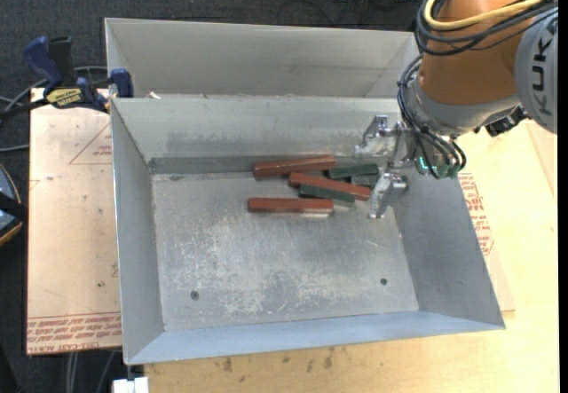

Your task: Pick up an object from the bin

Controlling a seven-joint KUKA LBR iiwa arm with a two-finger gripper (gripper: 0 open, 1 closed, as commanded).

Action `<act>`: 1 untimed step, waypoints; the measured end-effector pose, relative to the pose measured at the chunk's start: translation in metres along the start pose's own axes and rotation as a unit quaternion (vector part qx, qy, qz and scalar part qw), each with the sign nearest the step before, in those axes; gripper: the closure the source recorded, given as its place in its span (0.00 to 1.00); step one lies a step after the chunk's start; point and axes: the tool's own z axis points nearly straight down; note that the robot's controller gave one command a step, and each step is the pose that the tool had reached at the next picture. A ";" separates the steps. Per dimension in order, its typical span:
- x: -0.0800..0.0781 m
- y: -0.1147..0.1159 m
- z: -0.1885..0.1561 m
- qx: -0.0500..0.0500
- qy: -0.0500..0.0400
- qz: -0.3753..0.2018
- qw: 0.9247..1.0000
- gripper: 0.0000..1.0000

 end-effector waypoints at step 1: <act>-0.021 0.058 0.171 0.001 -0.001 0.030 1.000 1.00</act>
Offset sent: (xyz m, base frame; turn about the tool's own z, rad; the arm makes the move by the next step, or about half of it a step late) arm 0.0000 0.0000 0.0000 0.0000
